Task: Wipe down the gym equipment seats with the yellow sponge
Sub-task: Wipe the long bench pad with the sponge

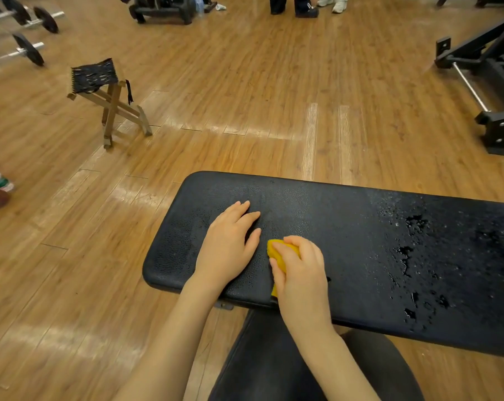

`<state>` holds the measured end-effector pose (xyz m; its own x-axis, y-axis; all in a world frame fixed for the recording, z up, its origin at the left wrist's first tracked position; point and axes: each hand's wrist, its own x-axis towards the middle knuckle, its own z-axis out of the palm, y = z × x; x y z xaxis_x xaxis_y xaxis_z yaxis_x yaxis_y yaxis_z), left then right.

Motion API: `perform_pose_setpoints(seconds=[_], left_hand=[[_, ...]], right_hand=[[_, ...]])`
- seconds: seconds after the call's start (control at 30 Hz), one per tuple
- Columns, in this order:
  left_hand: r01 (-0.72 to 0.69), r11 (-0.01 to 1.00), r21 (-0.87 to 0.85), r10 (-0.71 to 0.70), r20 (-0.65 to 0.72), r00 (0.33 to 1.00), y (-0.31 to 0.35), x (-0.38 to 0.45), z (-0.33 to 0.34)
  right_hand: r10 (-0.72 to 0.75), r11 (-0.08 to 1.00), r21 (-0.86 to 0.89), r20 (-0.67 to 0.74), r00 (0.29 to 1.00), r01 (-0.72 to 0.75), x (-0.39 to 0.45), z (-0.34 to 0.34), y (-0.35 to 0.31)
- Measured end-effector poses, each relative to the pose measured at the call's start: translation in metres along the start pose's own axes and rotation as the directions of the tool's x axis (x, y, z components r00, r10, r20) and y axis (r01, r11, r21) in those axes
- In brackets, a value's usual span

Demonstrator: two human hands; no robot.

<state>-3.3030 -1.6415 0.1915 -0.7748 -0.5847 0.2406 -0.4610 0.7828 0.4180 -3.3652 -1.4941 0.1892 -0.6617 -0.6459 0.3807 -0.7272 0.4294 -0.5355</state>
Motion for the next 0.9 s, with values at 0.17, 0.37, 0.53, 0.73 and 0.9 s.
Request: perform_pose_setpoints(seconds=[0.17,0.37,0.53,0.73,0.9], left_hand=[[-0.004,1.0,0.007,0.004,0.005,1.0,0.0,-0.001,-0.001],[-0.015,1.0,-0.003,0.015,-0.002,1.0,-0.001,-0.004,-0.003],[-0.008,1.0,0.005,0.008,0.006,1.0,-0.001,-0.004,-0.003],[-0.01,1.0,-0.006,0.01,0.014,1.0,-0.001,-0.004,-0.004],[-0.024,1.0,0.002,0.024,0.008,1.0,-0.001,-0.004,-0.004]], right_hand=[[-0.037,0.998,-0.048,0.014,0.999,0.038,-0.024,-0.005,-0.005],[-0.212,0.976,0.062,0.025,0.977,0.211,-0.065,-0.022,0.011],[-0.04,0.996,0.086,0.054,0.998,0.035,-0.02,-0.025,0.015],[-0.02,1.0,-0.005,0.049,0.999,0.021,-0.016,-0.025,0.019],[-0.026,0.997,0.073,0.072,0.997,0.021,-0.049,-0.046,0.023]])
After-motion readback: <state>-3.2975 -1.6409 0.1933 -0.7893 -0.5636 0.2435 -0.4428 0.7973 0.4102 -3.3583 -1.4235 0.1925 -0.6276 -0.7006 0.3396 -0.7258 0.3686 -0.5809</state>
